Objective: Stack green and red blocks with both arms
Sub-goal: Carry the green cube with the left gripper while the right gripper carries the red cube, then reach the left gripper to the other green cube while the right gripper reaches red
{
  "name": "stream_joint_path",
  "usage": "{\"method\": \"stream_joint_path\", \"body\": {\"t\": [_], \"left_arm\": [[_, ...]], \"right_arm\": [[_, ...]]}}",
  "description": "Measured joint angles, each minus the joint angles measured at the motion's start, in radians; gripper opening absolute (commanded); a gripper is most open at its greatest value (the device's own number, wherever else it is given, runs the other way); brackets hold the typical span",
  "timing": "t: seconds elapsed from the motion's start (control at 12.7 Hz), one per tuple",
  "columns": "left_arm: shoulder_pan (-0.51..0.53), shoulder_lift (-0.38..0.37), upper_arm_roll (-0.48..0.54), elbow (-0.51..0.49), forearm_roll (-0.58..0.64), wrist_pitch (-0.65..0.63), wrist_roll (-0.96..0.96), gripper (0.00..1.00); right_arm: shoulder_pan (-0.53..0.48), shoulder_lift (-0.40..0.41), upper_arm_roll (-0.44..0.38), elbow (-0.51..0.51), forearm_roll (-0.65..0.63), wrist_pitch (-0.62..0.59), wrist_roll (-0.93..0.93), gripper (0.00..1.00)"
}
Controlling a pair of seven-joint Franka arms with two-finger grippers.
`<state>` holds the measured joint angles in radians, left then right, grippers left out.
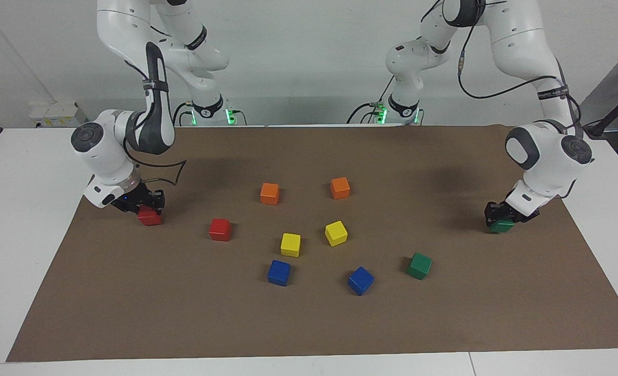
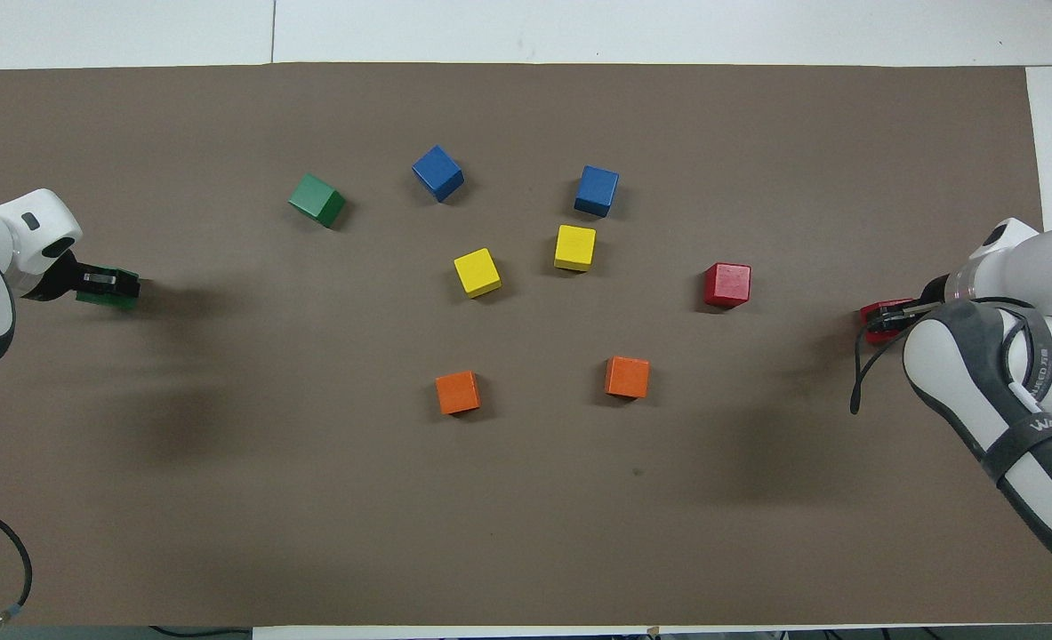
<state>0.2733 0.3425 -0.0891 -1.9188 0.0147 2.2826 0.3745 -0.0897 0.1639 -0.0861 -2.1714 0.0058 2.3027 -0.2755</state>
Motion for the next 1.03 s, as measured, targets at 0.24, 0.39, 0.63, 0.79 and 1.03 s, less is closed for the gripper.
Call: {"method": "stream_joint_path", "body": {"t": [0.24, 0.39, 0.63, 0.79, 1.03], "left_arm": [[0.025, 0.001, 0.001, -0.059, 0.000, 0.115, -0.029, 0.00], [0.030, -0.016, -0.001, -0.101, 0.000, 0.176, -0.082, 0.25], [0.031, -0.023, -0.002, -0.113, 0.000, 0.189, -0.093, 1.00], [0.028, -0.023, -0.013, -0.076, 0.000, 0.104, -0.094, 1.00], [0.015, -0.035, -0.023, 0.078, 0.000, -0.097, -0.096, 1.00]], "right_arm": [[0.000, 0.000, 0.000, -0.011, 0.000, 0.026, 0.000, 1.00], [0.000, 0.000, 0.000, -0.014, 0.000, 0.026, 0.000, 1.00], [0.005, -0.019, 0.008, 0.007, 0.013, -0.061, 0.021, 1.00], [0.052, -0.056, 0.032, 0.115, 0.013, -0.258, 0.143, 1.00], [0.162, -0.060, 0.041, 0.283, 0.013, -0.397, 0.316, 0.98]]}}
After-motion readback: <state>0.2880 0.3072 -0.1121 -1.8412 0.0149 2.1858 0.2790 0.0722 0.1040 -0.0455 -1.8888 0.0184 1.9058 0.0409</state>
